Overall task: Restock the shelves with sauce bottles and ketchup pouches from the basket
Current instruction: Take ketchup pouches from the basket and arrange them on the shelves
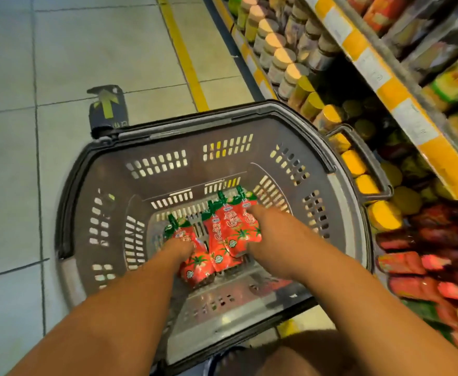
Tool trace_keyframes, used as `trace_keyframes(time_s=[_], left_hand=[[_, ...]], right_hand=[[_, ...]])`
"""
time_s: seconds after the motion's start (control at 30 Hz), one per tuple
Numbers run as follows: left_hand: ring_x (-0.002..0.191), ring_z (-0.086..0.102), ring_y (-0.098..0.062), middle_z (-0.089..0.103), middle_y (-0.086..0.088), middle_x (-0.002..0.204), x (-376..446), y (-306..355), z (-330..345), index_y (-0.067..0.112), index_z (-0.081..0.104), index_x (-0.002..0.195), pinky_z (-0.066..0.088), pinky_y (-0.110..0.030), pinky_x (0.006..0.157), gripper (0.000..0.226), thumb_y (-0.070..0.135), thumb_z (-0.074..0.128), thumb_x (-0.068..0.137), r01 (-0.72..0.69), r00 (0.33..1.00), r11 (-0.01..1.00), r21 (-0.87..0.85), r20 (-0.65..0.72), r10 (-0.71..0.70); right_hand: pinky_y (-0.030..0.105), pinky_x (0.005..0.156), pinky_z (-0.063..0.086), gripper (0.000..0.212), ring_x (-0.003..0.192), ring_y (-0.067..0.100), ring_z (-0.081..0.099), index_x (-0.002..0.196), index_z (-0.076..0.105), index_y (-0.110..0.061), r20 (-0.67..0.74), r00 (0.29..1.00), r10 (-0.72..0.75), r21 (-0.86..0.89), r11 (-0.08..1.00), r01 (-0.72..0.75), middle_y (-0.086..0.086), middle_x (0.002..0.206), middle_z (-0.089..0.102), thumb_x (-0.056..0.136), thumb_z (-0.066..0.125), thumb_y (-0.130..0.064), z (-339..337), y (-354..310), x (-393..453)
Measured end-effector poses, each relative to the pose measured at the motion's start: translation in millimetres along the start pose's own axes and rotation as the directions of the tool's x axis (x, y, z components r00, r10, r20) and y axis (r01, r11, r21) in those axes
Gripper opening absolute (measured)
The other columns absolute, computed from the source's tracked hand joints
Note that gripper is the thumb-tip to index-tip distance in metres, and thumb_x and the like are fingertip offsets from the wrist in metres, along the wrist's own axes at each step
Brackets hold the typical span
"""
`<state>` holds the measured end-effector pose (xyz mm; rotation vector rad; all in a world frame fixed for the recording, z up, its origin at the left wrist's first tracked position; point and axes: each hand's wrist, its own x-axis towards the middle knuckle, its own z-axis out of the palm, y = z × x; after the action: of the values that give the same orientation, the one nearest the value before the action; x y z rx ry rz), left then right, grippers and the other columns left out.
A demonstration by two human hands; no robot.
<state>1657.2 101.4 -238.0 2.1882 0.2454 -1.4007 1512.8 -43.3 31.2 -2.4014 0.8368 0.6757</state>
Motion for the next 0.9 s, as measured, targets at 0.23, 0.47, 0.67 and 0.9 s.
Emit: trace_keyframes(time_s=[0.23, 0.47, 0.67, 0.9], left_hand=[[0.078, 0.072, -0.028, 0.073, -0.017, 0.09, 28.7, -18.2, 10.9, 0.001, 0.067, 0.087, 0.064, -0.044, 0.072, 0.03, 0.015, 0.089, 0.074, 0.054, 0.985, 0.995, -0.089, -0.158, -0.068], [0.072, 0.068, -0.025, 0.071, -0.012, 0.083, -42.3, 43.7, -9.0, 0.002, 0.071, 0.094, 0.055, -0.034, 0.055, 0.011, 0.002, 0.07, 0.083, -0.101, 0.954, 0.941, 0.323, -0.235, 0.183], [0.062, 0.065, -0.015, 0.069, -0.003, 0.07, -145.0, 92.8, -33.0, 0.01, 0.061, 0.078, 0.051, -0.031, 0.06, 0.022, 0.01, 0.081, 0.086, -0.581, 0.814, 0.813, 0.04, -0.006, 0.581], [0.095, 0.071, -0.019, 0.073, -0.01, 0.105, -181.3, 118.0, -39.8, 0.006, 0.071, 0.108, 0.059, -0.04, 0.087, 0.02, 0.022, 0.065, 0.097, -0.476, 0.64, 0.693, -0.542, 0.326, 0.695]], right_hand=[[0.044, 0.098, 0.054, 0.068, 0.124, 0.027, 0.061, 0.156, 0.036, -0.027, 0.05, 0.997, 0.064, 0.086, 0.994, -0.068, 0.006, 0.147, 0.055, 0.095, 0.065, -0.035, 3.1, 36.7, 12.9], [0.039, 0.102, 0.051, 0.07, 0.133, 0.029, 0.056, 0.159, 0.034, -0.024, 0.083, 0.993, 0.082, 0.151, 0.984, -0.094, 0.009, 0.152, 0.052, 0.096, 0.065, -0.03, 2.4, 36.4, 15.5], [0.026, 0.086, 0.05, 0.067, 0.104, 0.016, 0.061, 0.146, 0.044, -0.022, 0.022, 0.996, 0.087, 0.434, 0.897, -0.088, -0.008, 0.116, 0.06, 0.09, 0.079, -0.029, -4.6, 28.0, 12.4], [0.052, 0.094, 0.059, 0.024, 0.092, 0.022, 0.077, 0.1, 0.077, -0.022, -0.095, 0.994, 0.052, 0.774, 0.632, 0.041, 0.0, 0.096, 0.081, 0.08, 0.085, -0.011, -8.3, 30.4, 10.5]])
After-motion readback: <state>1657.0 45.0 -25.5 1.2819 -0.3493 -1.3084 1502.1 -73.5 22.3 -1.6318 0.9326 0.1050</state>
